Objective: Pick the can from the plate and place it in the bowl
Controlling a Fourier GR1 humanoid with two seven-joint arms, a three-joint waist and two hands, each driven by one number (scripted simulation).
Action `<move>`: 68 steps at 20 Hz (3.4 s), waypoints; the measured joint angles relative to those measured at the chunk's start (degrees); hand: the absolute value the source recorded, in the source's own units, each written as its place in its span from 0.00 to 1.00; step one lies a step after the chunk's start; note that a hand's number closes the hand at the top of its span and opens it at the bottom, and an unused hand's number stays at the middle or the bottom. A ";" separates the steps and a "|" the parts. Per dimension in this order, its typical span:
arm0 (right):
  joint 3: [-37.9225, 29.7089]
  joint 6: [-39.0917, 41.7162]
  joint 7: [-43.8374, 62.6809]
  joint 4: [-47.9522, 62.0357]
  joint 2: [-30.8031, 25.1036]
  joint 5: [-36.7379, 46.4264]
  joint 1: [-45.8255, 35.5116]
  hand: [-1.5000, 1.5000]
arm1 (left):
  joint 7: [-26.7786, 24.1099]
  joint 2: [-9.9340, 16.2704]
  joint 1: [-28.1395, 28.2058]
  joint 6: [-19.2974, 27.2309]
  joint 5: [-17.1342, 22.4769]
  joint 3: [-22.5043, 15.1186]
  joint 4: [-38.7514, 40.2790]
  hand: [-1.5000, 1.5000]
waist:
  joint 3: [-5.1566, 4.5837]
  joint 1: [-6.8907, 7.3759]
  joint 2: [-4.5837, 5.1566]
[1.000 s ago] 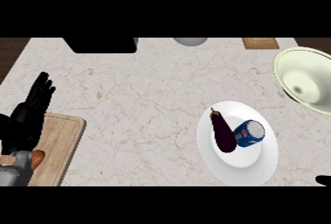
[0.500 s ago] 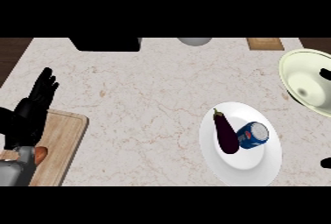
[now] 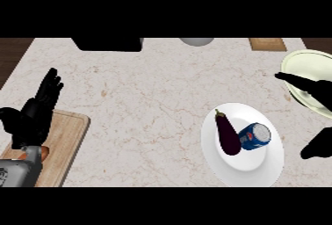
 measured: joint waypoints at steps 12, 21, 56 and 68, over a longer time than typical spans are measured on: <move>7.52 10.71 2.91 7.50 5.57 7.22 -3.67 0.00 | -0.55 -0.87 -0.11 -2.51 -1.01 3.44 1.64 0.50 | 0.04 -0.99 -0.18; 9.42 2.81 -3.87 8.05 10.20 21.48 -1.45 0.00 | 0.11 -2.25 1.33 -4.31 -2.33 5.14 -0.03 0.50 | 0.06 -1.17 -0.26; 3.99 -1.82 -20.30 27.72 25.83 42.55 -1.33 1.00 | 1.28 -9.35 0.52 -10.11 -9.64 11.38 -0.45 0.50 | -0.45 -1.29 -0.67; -9.63 -13.65 -2.76 36.92 30.49 45.89 -10.47 1.00 | 0.30 -9.61 -0.81 -11.68 -9.51 12.13 0.85 0.50 | -0.02 0.33 0.45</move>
